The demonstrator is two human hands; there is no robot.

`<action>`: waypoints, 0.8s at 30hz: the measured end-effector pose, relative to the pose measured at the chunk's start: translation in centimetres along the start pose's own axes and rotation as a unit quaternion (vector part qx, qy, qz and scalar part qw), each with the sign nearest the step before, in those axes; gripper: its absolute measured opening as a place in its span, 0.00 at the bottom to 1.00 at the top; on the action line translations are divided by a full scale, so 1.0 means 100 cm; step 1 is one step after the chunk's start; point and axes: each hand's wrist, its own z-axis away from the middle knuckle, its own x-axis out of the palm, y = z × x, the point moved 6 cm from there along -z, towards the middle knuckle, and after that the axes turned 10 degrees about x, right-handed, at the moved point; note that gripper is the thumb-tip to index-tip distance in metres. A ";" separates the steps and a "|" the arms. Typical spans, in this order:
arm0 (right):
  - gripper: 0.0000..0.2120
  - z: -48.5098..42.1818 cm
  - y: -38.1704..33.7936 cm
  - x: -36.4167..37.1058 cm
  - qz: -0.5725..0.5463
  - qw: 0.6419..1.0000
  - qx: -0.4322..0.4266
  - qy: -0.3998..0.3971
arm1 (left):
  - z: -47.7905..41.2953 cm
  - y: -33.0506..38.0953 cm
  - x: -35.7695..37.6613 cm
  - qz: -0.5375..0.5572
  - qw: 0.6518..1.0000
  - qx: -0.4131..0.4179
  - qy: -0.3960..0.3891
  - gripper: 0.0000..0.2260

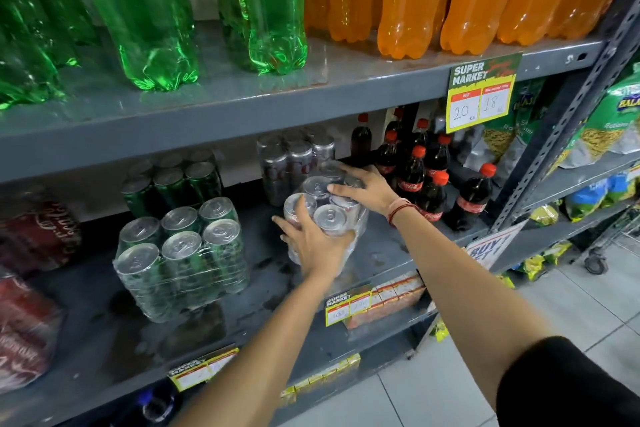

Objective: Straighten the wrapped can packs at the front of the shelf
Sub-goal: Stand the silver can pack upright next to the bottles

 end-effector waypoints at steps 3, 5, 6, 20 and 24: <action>0.42 0.000 0.006 0.000 0.010 0.998 0.039 0.050 | -0.032 -0.010 -0.020 -0.007 0.997 0.058 -0.059 0.47; 0.46 0.001 0.004 0.002 0.041 0.996 0.058 0.056 | -0.053 -0.011 -0.032 -0.028 0.990 0.081 -0.113 0.46; 0.49 0.003 0.002 0.002 0.052 0.995 0.064 0.053 | -0.061 -0.012 -0.034 -0.038 0.986 0.085 -0.135 0.46; 0.39 0.061 0.002 0.000 0.069 0.992 0.082 0.072 | -0.036 -0.013 -0.043 -0.042 0.974 0.148 -0.165 0.44; 0.38 0.081 0.012 0.000 0.064 0.991 0.087 0.076 | -0.018 -0.012 -0.044 -0.033 0.972 0.152 -0.175 0.44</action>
